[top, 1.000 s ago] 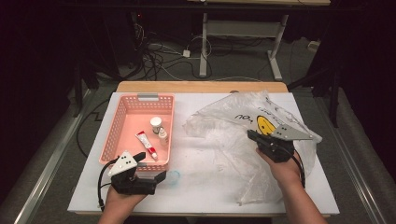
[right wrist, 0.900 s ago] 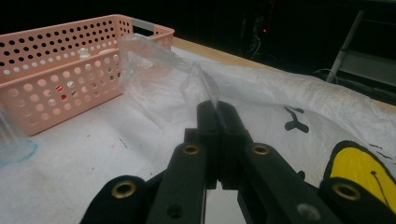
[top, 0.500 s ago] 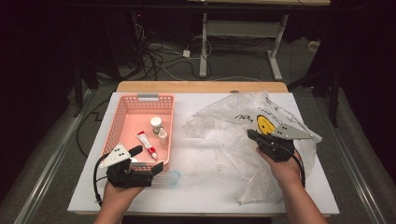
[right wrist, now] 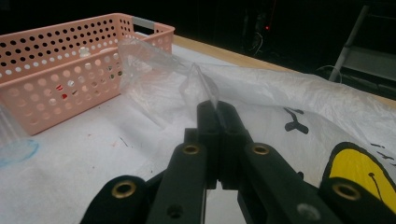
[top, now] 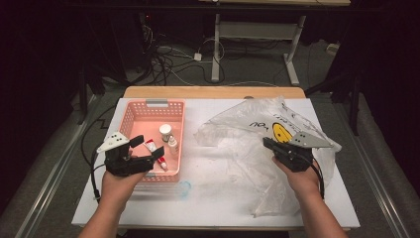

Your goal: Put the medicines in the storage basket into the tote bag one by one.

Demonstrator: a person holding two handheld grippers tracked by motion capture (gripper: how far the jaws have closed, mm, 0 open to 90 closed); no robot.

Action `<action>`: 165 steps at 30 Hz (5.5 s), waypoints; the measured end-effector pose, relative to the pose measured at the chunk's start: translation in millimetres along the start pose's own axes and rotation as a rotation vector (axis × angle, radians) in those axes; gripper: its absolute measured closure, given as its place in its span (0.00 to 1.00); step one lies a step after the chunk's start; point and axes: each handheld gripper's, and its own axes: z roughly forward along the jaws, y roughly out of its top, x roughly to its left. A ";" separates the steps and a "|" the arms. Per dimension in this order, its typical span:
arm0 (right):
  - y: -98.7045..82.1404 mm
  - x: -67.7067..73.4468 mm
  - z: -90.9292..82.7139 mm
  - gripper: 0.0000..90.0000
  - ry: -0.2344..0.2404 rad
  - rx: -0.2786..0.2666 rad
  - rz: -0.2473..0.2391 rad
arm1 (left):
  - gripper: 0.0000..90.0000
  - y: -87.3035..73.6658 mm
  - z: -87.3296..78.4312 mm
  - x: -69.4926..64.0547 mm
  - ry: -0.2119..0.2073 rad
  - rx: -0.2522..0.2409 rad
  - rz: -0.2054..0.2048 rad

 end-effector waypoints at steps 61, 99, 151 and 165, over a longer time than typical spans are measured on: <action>1.4 -1.4 -3.2 1.00 0.012 -0.010 -0.013 | 0.98 17.8 94.1 71.4 0.383 0.943 0.043; 0.9 -0.1 -4.5 1.00 0.011 -0.009 -0.013 | 0.50 18.0 107.8 61.1 0.218 0.854 -0.050; 0.1 -1.8 -8.8 1.00 0.004 -0.018 -0.009 | 0.75 22.2 84.5 57.0 0.245 0.716 -0.023; 0.4 -2.1 -10.1 1.00 0.002 -0.023 -0.010 | 0.76 22.1 45.5 51.5 0.189 0.470 -0.002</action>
